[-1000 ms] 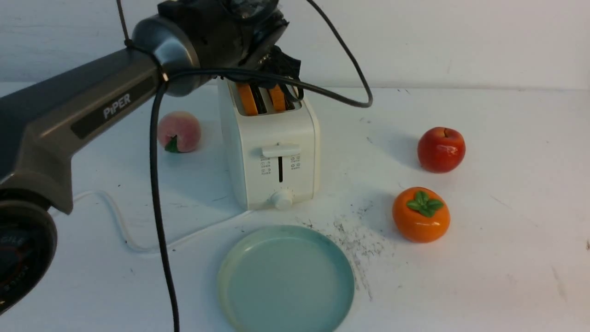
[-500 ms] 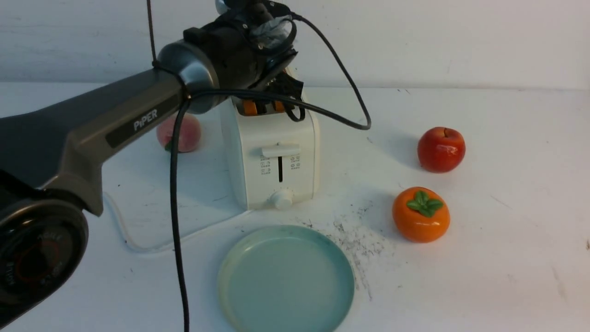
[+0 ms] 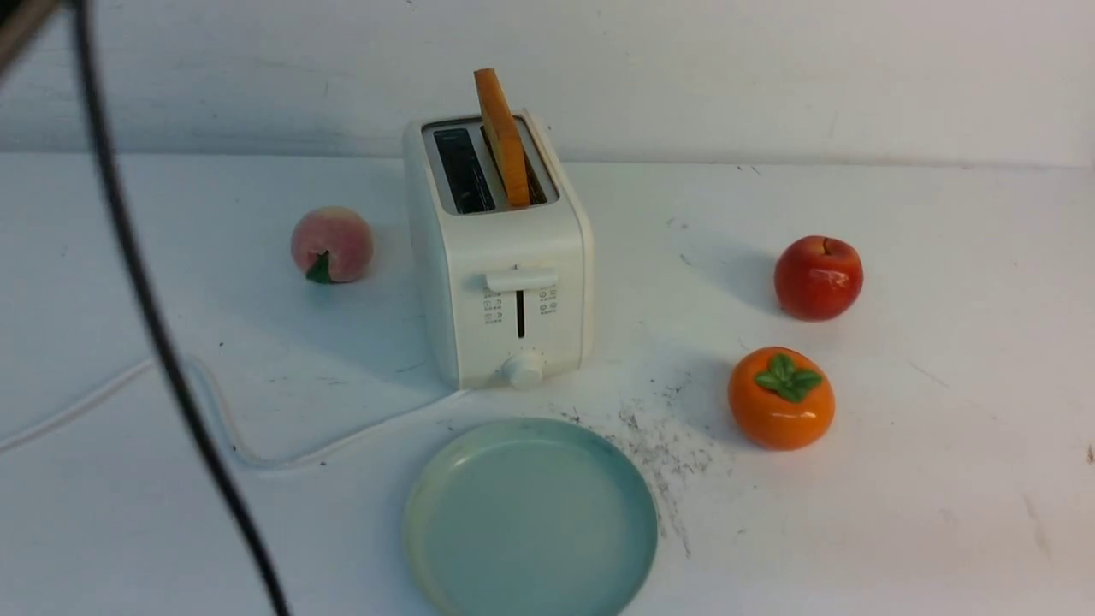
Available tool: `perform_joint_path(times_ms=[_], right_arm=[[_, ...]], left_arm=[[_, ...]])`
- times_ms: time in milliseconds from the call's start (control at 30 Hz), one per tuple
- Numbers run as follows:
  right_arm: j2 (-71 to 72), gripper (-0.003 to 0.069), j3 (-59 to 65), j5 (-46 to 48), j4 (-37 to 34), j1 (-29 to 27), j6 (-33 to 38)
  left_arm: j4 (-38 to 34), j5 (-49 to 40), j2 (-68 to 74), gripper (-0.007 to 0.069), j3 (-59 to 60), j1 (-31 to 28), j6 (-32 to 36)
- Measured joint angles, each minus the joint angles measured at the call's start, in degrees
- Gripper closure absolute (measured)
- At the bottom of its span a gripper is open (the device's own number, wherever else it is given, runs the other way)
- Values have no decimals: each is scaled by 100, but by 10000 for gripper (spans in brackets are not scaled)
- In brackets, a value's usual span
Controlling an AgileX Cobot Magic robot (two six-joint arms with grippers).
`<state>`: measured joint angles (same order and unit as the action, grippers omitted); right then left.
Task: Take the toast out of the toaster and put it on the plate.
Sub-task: Use the left arm to put a slice of bread into the empty plate
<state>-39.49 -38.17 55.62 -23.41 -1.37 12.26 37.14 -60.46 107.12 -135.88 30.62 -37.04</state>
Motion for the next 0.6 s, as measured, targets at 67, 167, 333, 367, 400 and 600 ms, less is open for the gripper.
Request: perform_joint_path(times_ms=[67,167,333,367,400,600], right_arm=[[0,587,0,6,-6,0,0],[0,583,0,13,-21,0,0],[0,578,0,12,-13,0,0],[0,575,0,12,-13,0,0],[0,574,0,12,-13,0,0],[0,567,0,-13,-13,0,0]], left_arm=[[-650,-882,-479,514,-87,-11,297],[-1898,-1132,-1066,514,259,-11,843],[-3667,-1133,-2098,514,1937,8,1437],[-3765,-1133,-2223,514,2344,8,1465],[-3780,-1133,-2343,514,2879,8,1465],[-3250,-828,-2106,514,5725,8,1107]])
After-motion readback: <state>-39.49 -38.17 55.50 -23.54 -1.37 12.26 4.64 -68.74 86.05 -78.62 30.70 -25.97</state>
